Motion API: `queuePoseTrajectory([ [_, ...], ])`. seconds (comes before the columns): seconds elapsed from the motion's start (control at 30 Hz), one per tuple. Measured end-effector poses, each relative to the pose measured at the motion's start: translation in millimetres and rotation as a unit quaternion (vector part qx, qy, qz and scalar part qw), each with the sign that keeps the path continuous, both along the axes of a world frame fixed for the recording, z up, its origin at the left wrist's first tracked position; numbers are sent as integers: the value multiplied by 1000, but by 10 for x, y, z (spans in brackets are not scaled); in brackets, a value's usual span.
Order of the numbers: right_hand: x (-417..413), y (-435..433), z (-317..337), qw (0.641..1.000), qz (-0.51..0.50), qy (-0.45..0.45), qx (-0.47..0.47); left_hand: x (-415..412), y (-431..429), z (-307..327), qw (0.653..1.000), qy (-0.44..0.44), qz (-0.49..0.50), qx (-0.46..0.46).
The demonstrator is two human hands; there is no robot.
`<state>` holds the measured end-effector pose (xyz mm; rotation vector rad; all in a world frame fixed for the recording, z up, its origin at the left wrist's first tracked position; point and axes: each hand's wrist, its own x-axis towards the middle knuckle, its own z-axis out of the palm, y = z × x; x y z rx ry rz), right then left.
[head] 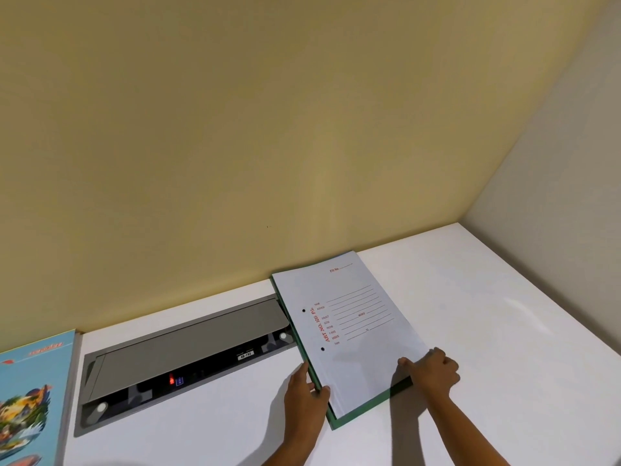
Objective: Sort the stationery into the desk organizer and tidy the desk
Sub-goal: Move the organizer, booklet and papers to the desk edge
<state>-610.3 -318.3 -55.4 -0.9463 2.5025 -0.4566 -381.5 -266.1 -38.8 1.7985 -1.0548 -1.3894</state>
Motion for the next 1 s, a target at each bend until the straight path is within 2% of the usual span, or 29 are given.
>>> queuePoseTrajectory([
  [0.13, -104, -10, -24, 998, 56, 28, 4, -16, 27, 5, 1000, -1, -8, 1],
  [0.43, 0, -21, -42, 997, 58, -37, -32, -62, 90, 33, 998, 48, 20, 37],
  [1.0, -35, 13, -147, 990, 123, -31, -63, -121, 256, -128, 1000, -6, 0, 27],
])
